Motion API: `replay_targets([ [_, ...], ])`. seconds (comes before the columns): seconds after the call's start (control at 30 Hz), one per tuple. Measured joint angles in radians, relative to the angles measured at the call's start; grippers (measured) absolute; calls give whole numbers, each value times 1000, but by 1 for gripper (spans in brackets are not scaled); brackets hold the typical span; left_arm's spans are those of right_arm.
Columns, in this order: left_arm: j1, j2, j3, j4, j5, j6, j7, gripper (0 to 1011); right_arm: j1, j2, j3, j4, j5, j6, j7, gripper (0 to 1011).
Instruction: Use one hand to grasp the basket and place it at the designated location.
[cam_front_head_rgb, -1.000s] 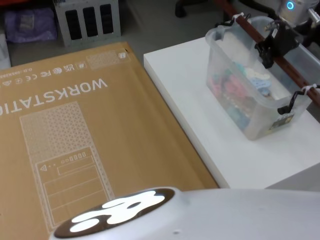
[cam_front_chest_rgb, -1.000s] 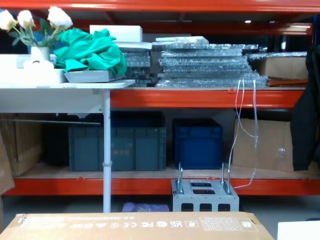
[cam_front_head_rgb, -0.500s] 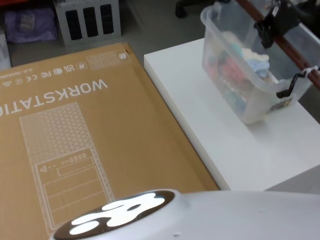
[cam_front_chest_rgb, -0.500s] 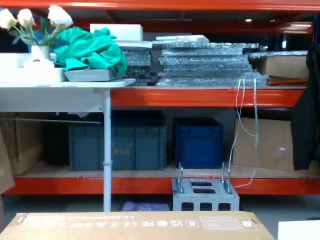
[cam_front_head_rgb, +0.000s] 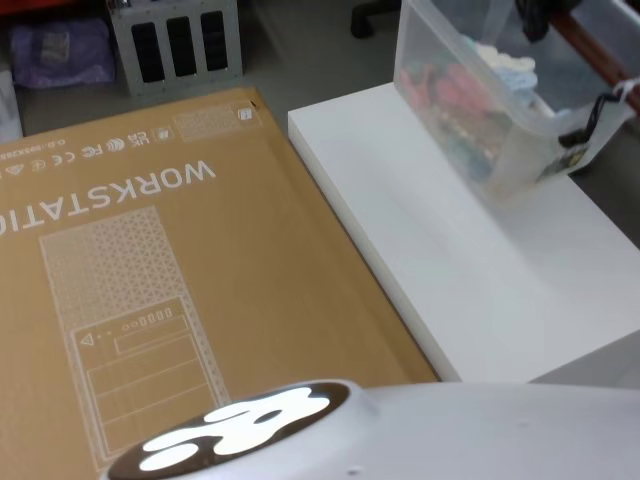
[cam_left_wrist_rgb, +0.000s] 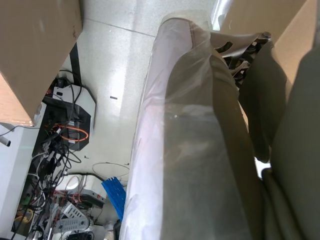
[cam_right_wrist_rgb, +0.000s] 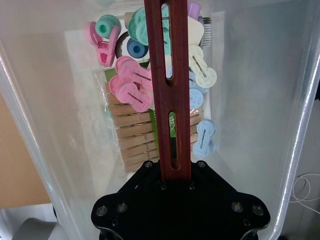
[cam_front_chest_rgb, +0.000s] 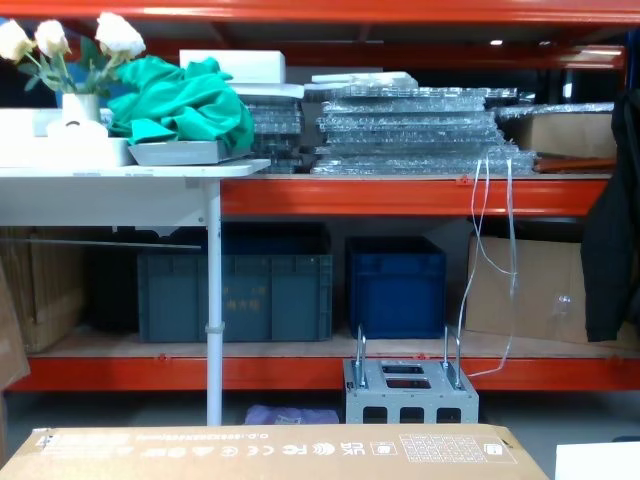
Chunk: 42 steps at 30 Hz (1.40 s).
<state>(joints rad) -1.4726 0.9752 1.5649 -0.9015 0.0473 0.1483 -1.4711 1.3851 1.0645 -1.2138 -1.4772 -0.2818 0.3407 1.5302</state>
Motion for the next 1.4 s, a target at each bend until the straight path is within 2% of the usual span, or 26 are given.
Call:
replay_targets([
  [0.33, 0, 0, 0, 0, 0, 0, 0, 0, 42, -41, 18, 22, -43, 14, 62, 0],
  [0.63, 0, 0, 0, 0, 0, 0, 0, 0, 81, -98, 31, 50, -87, 16, 112, 0],
  [0.87, 0, 0, 0, 0, 0, 0, 0, 0, 82, -123, 48, 57, -92, -2, 116, 0],
  [1.0, 0, 0, 0, 0, 0, 0, 0, 0, 73, -136, 60, 68, -82, -39, 104, 0],
  [1.1, 0, 0, 0, 0, 0, 0, 0, 0, 70, -171, 64, 102, -67, -110, 84, 0],
  [1.13, 0, 0, 0, 0, 0, 0, 0, 0, 70, -171, 64, 102, -67, -110, 84, 0],
  [1.27, 0, 0, 0, 0, 0, 0, 0, 0, 73, -239, 58, 174, -41, -245, 54, 0],
  [1.3, 0, 0, 0, 1, 0, 0, 0, 0, 75, -247, 56, 184, -39, -260, 51, 0],
  [1.37, 0, 0, 0, 0, 0, 0, 0, 0, 84, -292, 48, 232, -21, -343, 33, 0],
  [1.4, 0, 0, 0, 0, 0, 0, 0, 0, 84, -292, 48, 232, -21, -343, 33, 0],
])
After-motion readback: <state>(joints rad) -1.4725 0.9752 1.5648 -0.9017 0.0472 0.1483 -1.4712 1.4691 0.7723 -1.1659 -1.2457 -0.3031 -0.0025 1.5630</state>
